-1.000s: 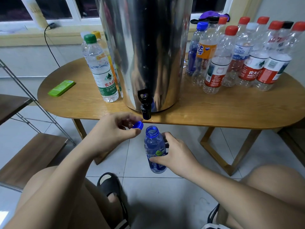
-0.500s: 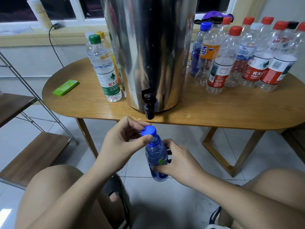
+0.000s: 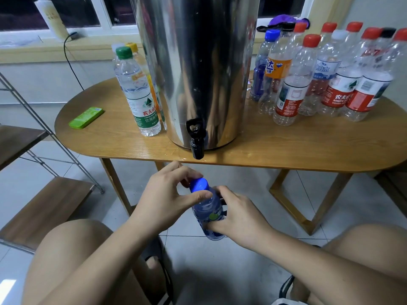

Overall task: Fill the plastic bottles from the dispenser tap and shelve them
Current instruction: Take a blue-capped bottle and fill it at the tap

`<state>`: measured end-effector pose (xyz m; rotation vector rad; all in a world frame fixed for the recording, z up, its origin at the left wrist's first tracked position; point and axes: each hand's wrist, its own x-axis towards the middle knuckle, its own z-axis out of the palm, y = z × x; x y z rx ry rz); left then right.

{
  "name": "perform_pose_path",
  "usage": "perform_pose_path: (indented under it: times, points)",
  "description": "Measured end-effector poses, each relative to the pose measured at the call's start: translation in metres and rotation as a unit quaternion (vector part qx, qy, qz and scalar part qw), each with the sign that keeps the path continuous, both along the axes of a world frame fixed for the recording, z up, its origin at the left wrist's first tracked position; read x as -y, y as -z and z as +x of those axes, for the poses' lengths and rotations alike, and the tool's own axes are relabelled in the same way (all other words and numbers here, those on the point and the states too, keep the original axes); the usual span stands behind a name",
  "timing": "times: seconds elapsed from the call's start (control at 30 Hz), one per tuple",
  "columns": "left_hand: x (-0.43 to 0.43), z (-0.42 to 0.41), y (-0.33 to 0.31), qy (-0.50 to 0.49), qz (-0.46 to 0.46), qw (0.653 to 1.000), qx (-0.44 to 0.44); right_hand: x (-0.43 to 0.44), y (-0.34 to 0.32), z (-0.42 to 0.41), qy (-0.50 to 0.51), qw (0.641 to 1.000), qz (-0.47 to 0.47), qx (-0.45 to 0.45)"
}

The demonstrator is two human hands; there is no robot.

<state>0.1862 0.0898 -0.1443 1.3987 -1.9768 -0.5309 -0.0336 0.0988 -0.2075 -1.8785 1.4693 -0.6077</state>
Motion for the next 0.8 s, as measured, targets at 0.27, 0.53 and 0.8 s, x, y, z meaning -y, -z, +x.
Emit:
perform_pose_path:
  times: [0.27,0.53,0.8]
  points:
    - [0.003,0.000,-0.006,-0.038,0.009,0.996,0.081,-0.001,-0.001,0.004,-0.009,0.999,-0.019,-0.032]
    - [0.007,0.025,-0.017,0.139,0.105,0.983,0.061,0.002,-0.004,0.004,-0.021,0.998,-0.032,-0.043]
    - [0.006,0.016,-0.006,0.037,0.007,0.994,0.101,0.004,-0.003,0.006,-0.025,0.998,-0.023,-0.050]
